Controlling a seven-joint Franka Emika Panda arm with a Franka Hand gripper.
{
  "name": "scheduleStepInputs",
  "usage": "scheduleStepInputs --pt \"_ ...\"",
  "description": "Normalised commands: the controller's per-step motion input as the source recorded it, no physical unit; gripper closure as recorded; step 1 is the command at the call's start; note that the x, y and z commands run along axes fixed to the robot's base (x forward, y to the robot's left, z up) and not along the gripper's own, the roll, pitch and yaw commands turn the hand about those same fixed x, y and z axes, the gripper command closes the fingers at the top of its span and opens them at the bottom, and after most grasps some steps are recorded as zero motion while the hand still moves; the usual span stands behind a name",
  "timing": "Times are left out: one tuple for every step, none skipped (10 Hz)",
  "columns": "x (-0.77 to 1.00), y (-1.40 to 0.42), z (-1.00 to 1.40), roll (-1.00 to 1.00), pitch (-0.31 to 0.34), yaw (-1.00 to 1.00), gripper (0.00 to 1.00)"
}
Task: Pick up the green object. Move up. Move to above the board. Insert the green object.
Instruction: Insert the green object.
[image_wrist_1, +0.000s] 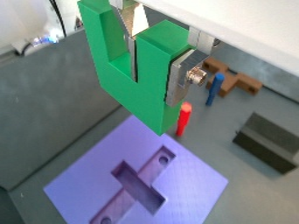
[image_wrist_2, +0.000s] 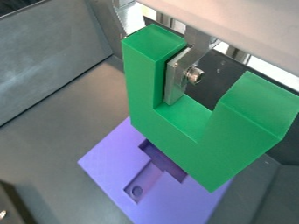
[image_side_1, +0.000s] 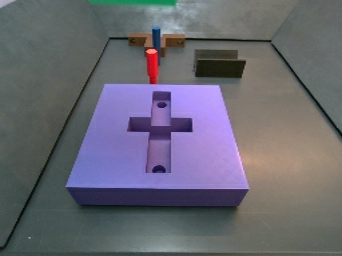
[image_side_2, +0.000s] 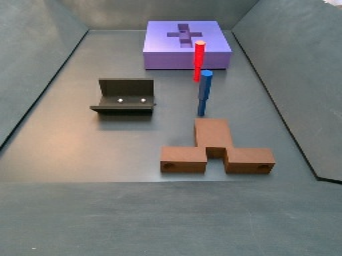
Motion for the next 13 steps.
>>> scheduleStepInputs --pt "0.41 -0.33 -0.53 -0.06 -0.1 0.01 1.0" --pt "0.54 -0.41 -0.63 0.0 0.0 0.13 1.0" --pt "0.6 -0.43 -0.69 0.02 0.03 0.16 1.0" --pt "0.53 -0.31 -0.85 0.06 -0.003 0.05 1.0" --pt "0.33 -0.22 -0.83 0.11 -0.066 0.0 1.0" --pt "0.3 -0.06 -0.71 0.09 -0.034 0.0 1.0" --pt "0.23 0.0 -0.64 0.08 0.0 0.0 1.0" --pt "0.05 0.0 -0.55 0.08 0.003 0.0 1.0" --pt "0.0 0.0 -0.47 0.02 0.004 0.0 1.0" --pt "0.0 -0.01 -0.37 0.05 0.0 0.0 1.0" --pt "0.0 -0.09 -0.37 0.16 0.0 0.0 1.0" --pt "0.0 -0.1 -0.34 0.23 -0.007 0.0 1.0" --pt "0.0 -0.08 -0.29 0.24 0.0 0.0 1.0"
